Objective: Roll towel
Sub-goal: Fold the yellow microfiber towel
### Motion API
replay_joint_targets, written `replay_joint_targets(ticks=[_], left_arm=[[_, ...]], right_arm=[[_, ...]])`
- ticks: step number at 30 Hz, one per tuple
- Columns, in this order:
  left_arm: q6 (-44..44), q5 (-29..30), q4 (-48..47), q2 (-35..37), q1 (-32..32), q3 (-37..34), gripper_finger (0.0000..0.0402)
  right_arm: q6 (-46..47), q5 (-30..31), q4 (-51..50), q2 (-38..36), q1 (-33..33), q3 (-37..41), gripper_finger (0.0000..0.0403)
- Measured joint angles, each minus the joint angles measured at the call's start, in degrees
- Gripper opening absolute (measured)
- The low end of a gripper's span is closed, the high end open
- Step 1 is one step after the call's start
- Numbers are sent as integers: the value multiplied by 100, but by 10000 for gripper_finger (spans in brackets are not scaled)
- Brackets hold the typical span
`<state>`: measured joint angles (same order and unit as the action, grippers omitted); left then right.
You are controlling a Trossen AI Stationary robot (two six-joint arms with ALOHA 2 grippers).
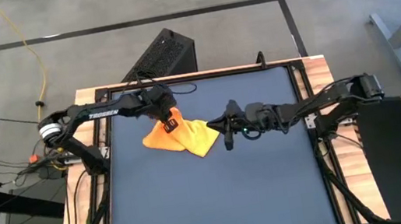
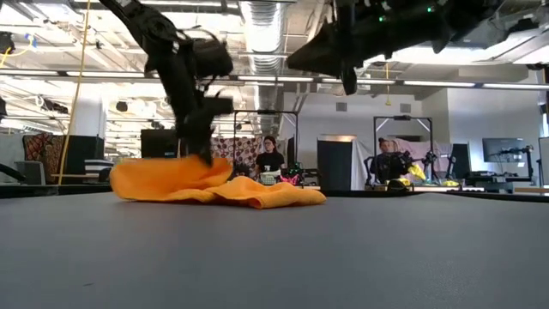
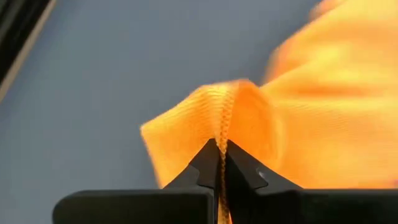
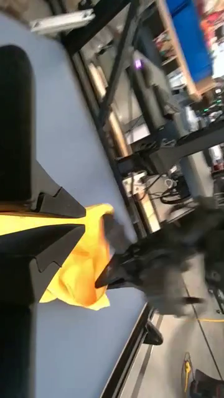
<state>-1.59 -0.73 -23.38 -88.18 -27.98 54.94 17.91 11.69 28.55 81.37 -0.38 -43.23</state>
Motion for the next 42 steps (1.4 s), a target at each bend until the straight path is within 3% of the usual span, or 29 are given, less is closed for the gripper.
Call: replay_joint_targets(ticks=[5, 10, 13, 17, 23, 26, 36, 42], left_arm=[[71, -1248, 612, 845, 138, 0, 0], [259, -1209, 736, 1371, 306, 2, 0], [379, -1207, 728, 1444, 387, 2, 0], [440, -1202, 624, 1401, 472, 2, 0], [527, -1047, 575, 1335, 555, -4, 0], [532, -1044, 558, 1340, 553, -4, 0], [575, -1063, 583, 1340, 555, -4, 0], [573, -1063, 357, 1340, 607, -2, 0]], right_arm=[[-40, 160, -191, 53, 24, -3, 55], [331, 371, -237, 68, 157, -6, 70], [391, 154, -231, 347, 293, -169, 95], [393, -397, -294, 928, 357, -619, 148], [245, -708, -1080, 1393, 219, -1511, 244], [21, -694, -1556, 1486, 120, -1910, 271], [149, -74, -2667, 2487, 127, -2801, 279], [135, 209, -2761, 2462, 105, -2902, 272]])
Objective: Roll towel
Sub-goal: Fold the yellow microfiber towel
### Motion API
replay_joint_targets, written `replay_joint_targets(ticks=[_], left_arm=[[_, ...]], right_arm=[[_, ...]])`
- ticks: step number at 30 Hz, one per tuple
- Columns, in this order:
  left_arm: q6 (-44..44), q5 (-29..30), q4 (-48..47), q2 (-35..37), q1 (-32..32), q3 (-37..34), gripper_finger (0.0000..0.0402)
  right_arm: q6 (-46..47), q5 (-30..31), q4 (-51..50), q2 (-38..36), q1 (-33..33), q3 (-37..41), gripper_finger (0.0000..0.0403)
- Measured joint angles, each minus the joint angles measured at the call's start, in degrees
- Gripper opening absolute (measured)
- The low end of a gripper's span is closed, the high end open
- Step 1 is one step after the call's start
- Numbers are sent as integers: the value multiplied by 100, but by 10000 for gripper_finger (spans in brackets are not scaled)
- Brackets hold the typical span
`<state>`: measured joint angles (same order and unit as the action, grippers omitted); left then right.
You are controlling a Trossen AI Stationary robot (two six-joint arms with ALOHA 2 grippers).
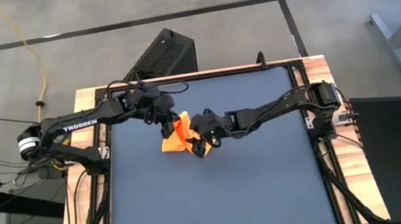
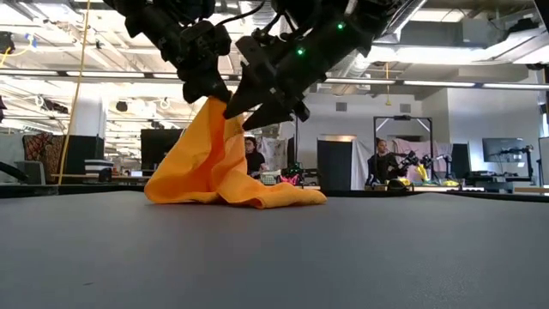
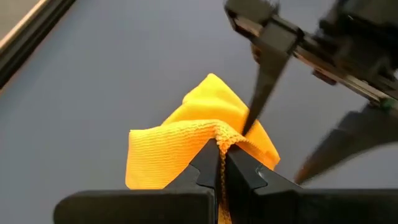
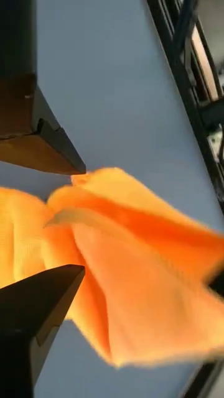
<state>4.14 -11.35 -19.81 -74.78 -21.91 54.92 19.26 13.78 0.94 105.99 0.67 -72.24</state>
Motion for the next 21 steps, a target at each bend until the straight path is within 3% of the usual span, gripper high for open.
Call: replay_joint_targets(ticks=[5, 10, 13, 17, 21], left_arm=[[37, 7, -5, 0, 105, 0, 0], [116, 9, 2, 0, 173, 0, 0], [135, 17, 22, 0, 177, 0, 0], [235, 62, 16, 0, 177, 0, 0], [258, 75, 24, 0, 210, 0, 0]], right_arm=[[-33, -18, 199, -17, 68, 4, 208], [-39, -743, 258, 27, 176, 8, 96], [-129, -1005, 456, 27, 162, 10, 50], [-448, -1088, 602, 27, 29, 10, 37], [-459, -1091, 518, 25, -36, 10, 71]])
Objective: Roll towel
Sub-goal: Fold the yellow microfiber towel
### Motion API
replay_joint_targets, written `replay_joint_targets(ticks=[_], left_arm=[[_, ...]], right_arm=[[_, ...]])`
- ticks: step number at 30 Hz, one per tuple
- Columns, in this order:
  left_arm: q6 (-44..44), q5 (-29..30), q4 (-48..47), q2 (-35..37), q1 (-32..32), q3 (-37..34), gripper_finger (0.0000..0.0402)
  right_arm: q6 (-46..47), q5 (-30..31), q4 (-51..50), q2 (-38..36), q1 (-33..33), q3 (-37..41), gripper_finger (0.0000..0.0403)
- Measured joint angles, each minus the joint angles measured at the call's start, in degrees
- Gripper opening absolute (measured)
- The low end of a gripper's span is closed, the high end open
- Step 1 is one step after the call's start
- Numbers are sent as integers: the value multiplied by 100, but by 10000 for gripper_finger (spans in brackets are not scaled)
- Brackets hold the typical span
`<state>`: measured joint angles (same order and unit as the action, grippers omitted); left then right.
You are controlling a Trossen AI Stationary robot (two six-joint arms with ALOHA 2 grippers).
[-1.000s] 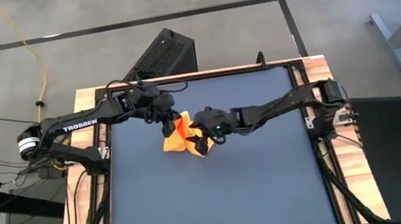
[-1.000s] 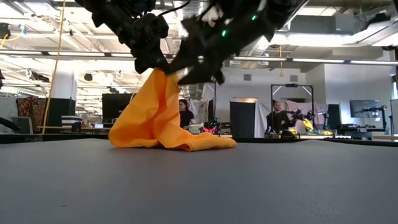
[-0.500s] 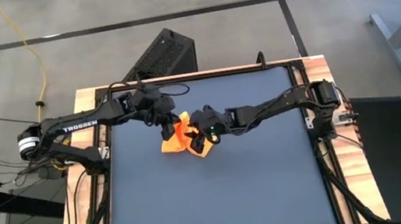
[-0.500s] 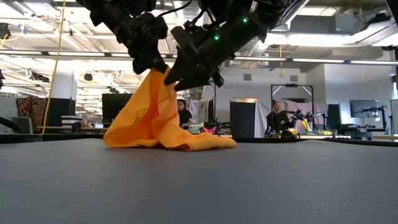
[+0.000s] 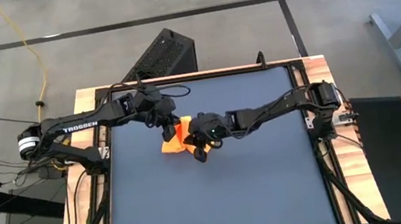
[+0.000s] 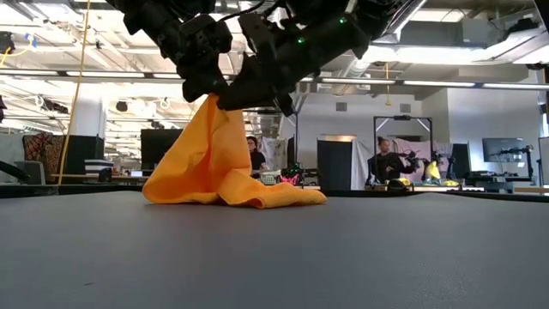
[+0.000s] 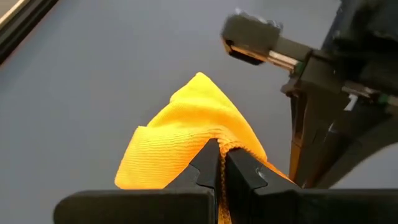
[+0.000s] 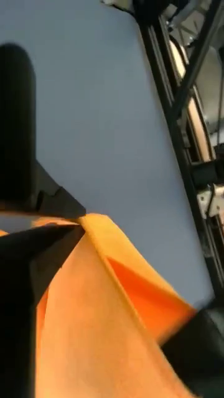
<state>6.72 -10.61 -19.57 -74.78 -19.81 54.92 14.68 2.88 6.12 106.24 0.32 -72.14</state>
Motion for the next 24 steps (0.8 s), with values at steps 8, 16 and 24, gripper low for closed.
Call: replay_joint_targets(ticks=[8, 16, 24], left_arm=[[11, 66, 2, 0, 120, 0, 0], [148, 350, 2, 0, 144, 0, 0], [409, 685, 3, 0, 144, 0, 0]], right_arm=[[86, 314, -171, 2, 9, 0, 205], [332, 441, -140, 2, -11, 0, 259], [486, 605, -68, 93, -78, -1, 259]])
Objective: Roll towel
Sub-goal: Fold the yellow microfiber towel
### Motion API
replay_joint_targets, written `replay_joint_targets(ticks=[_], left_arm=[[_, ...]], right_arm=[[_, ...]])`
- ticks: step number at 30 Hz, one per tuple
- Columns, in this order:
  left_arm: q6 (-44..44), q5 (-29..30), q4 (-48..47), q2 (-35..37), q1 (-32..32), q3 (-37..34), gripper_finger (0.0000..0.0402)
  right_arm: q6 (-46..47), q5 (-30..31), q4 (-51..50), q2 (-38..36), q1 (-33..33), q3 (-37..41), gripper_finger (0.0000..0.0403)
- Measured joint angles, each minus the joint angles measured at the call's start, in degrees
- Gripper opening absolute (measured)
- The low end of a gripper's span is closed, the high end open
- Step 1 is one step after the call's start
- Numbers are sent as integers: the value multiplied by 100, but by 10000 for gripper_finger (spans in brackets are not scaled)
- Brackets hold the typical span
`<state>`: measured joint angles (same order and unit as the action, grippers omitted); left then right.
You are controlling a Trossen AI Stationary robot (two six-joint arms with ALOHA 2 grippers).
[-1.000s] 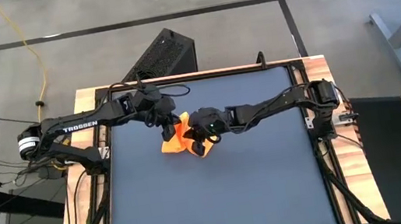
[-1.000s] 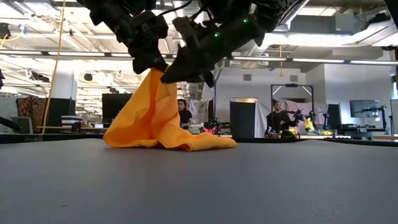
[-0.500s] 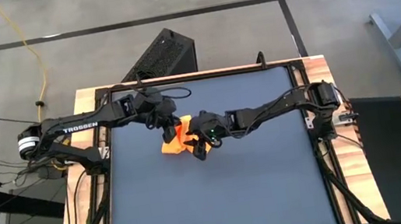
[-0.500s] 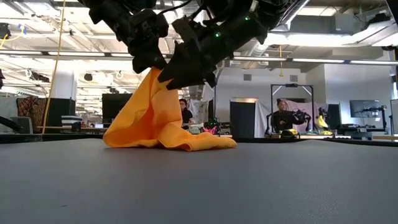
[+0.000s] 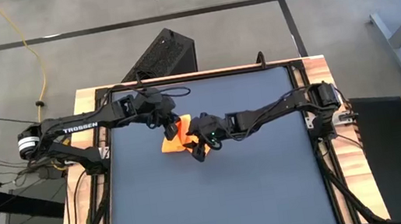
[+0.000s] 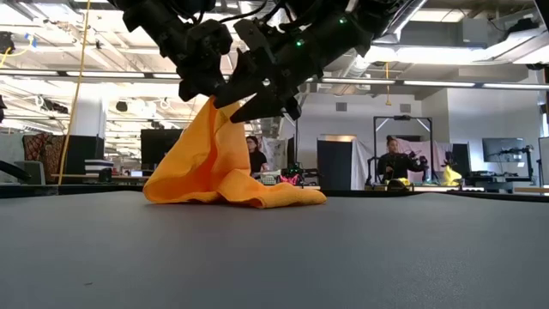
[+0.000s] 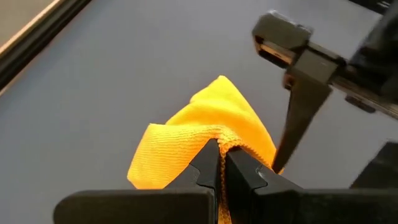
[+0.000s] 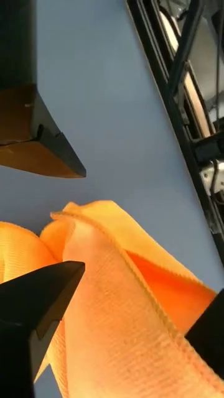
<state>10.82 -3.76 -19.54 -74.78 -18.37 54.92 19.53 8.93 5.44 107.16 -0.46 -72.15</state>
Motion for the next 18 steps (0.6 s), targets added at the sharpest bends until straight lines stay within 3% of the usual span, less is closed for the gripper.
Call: replay_joint_targets(ticks=[8, 18], left_arm=[[43, -19, -17, 0, 9, 0, 0], [37, -6, -49, 0, 9, 0, 0]], right_arm=[[193, 48, 97, 276, 23, 6, 248], [118, -227, 409, 266, 26, 4, 133]])
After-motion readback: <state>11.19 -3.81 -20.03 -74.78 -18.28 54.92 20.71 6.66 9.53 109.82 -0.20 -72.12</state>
